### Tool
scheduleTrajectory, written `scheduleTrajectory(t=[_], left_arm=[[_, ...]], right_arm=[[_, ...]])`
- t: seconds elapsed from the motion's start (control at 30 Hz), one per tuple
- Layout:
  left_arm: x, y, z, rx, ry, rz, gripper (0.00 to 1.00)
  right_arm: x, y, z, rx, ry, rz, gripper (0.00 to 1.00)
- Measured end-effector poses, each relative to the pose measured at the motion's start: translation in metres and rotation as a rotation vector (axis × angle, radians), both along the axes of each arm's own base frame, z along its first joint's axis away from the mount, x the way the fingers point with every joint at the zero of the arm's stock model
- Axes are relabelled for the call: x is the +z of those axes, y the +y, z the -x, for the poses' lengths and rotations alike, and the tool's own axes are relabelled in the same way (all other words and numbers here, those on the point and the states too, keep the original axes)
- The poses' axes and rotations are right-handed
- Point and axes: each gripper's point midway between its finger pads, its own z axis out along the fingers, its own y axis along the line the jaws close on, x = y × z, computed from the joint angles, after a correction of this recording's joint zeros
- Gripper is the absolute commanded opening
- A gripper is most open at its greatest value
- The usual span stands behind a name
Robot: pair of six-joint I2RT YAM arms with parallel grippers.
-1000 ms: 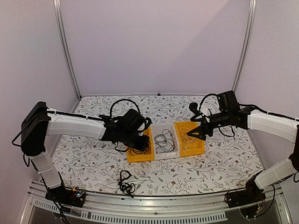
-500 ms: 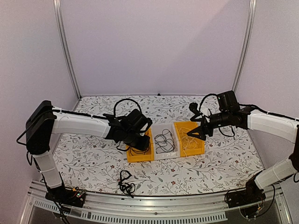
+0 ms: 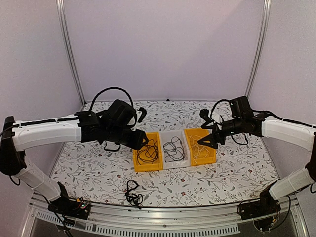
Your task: Untangle the cables
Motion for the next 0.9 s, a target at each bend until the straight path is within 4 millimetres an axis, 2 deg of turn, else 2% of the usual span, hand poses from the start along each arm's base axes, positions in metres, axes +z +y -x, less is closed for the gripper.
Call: scheduleTrajectory(t=[0.1, 0.17, 0.27, 0.3, 0.37, 0.47, 0.53, 0.67, 0.8, 0.9], left_arm=[[0.009, 0.010, 0.014, -0.023, -0.009, 0.013, 0.35], [0.004, 0.018, 0.025, -0.040, 0.008, 0.002, 0.35], [-0.020, 0.035, 0.047, -0.057, 0.078, -0.049, 0.37], [-0.036, 0.044, 0.058, -0.060, 0.126, -0.081, 0.38], [-0.052, 0.053, 0.070, -0.061, 0.179, -0.106, 0.40], [-0.081, 0.069, 0.093, -0.051, 0.286, -0.138, 0.49], [-0.098, 0.077, 0.107, -0.036, 0.353, -0.148, 0.50], [-0.115, 0.083, 0.121, -0.016, 0.423, -0.142, 0.49], [-0.122, 0.077, 0.125, -0.017, 0.448, -0.091, 0.47], [-0.125, 0.070, 0.123, -0.020, 0.451, -0.060, 0.47]], right_arm=[[0.000, 0.000, 0.001, 0.004, -0.001, 0.003, 0.87], [0.001, 0.000, 0.003, 0.011, -0.002, 0.002, 0.87], [0.008, 0.001, 0.006, 0.029, -0.014, -0.003, 0.86], [0.012, 0.003, 0.007, 0.038, -0.023, -0.006, 0.86], [0.018, 0.007, 0.008, 0.055, -0.035, -0.009, 0.86], [0.024, 0.015, 0.014, 0.085, -0.044, -0.009, 0.85], [0.029, 0.023, 0.020, 0.117, -0.050, -0.008, 0.85], [0.035, 0.040, 0.034, 0.181, -0.049, -0.008, 0.85], [0.036, 0.058, 0.050, 0.257, -0.020, -0.019, 0.85], [0.031, 0.079, 0.072, 0.347, 0.023, -0.024, 0.85]])
